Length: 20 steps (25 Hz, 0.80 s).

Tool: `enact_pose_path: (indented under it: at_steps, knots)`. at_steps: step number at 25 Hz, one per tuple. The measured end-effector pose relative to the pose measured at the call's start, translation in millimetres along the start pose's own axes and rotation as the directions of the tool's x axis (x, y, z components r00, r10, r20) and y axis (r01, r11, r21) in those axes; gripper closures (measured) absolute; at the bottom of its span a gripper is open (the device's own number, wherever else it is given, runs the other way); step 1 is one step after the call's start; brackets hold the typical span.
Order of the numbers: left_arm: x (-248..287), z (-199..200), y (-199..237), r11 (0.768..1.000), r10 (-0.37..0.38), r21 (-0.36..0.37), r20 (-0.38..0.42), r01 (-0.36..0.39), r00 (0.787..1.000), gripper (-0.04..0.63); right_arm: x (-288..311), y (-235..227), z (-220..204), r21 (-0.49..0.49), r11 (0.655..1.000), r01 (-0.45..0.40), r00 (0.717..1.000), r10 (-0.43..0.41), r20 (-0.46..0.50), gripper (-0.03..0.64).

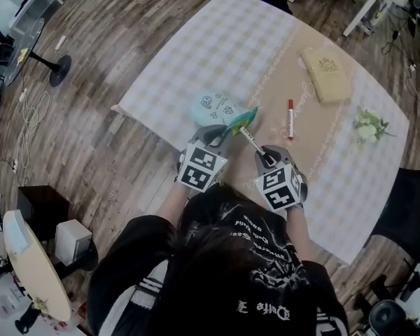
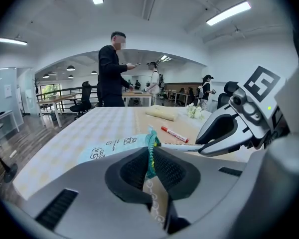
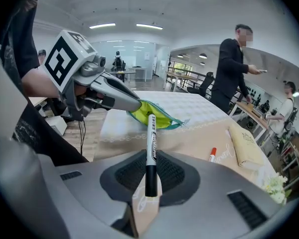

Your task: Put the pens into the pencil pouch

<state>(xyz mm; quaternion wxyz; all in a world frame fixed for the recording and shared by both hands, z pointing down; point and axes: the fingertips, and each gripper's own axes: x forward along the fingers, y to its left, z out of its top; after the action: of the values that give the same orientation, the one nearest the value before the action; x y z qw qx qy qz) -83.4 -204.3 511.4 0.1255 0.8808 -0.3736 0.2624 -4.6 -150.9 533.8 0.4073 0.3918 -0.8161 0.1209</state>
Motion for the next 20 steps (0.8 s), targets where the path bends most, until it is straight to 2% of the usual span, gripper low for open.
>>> enact_pose_path:
  at_steps: [11,15,20]
  knots:
    - [-7.9,-13.4,-10.5,0.986,-0.158,0.051,-0.026,0.159,0.987,0.551,32.6,16.6,24.2,-0.056,0.998,-0.019,0.998,0.016,-0.057,0.546]
    - [-8.4,-22.5,-15.0,0.978,-0.206,0.021,-0.044,0.208,0.977,0.551,40.7,20.9,29.1,-0.039,0.999,-0.029,0.998,0.027,-0.054,0.546]
    - [-13.3,-21.3,-13.1,0.965,-0.259,0.034,-0.022,0.26,0.966,0.551,48.6,25.7,41.6,-0.032,0.999,-0.036,0.999,0.034,-0.042,0.545]
